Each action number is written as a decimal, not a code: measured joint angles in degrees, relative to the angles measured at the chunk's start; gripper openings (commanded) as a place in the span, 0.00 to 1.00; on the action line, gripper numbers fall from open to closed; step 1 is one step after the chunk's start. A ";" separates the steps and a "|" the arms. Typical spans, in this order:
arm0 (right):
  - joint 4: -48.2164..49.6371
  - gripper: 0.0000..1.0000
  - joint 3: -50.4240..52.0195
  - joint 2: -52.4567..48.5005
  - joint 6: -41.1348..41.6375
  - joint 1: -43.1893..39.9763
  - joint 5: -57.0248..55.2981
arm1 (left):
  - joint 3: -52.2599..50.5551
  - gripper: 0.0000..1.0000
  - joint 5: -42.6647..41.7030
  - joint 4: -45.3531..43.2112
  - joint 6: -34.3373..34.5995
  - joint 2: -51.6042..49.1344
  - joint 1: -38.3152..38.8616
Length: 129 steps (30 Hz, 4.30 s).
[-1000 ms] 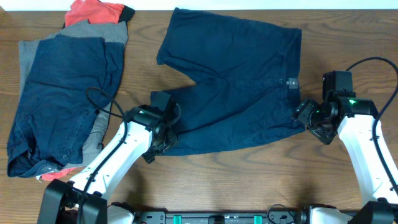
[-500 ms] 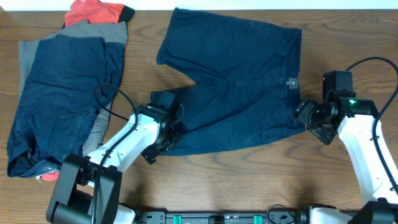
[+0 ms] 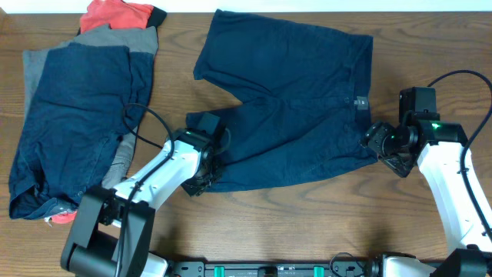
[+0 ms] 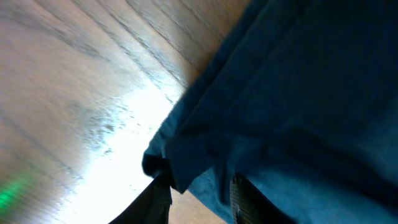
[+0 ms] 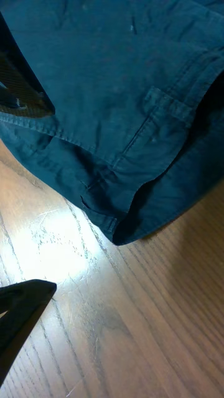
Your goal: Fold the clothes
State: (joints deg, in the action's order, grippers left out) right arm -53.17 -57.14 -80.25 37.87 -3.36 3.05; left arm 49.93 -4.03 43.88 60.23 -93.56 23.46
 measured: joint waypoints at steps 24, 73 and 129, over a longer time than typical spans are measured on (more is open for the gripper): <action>2.14 0.84 1.01 0.02 0.00 0.02 1.68 | 0.02 0.06 -1.60 0.02 -4.79 2.82 -1.25; 16.33 0.01 10.45 -12.37 10.97 4.92 -4.07 | 0.02 0.06 -0.28 -0.70 -8.00 2.97 -1.36; -19.06 0.01 -9.18 16.70 -10.56 -3.06 -0.35 | 5.57 0.84 -10.40 17.20 -3.61 11.93 16.17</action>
State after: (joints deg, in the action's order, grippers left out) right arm -72.23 -66.32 -63.55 27.31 -6.42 2.70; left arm 55.51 -14.44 61.08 56.62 -81.62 39.64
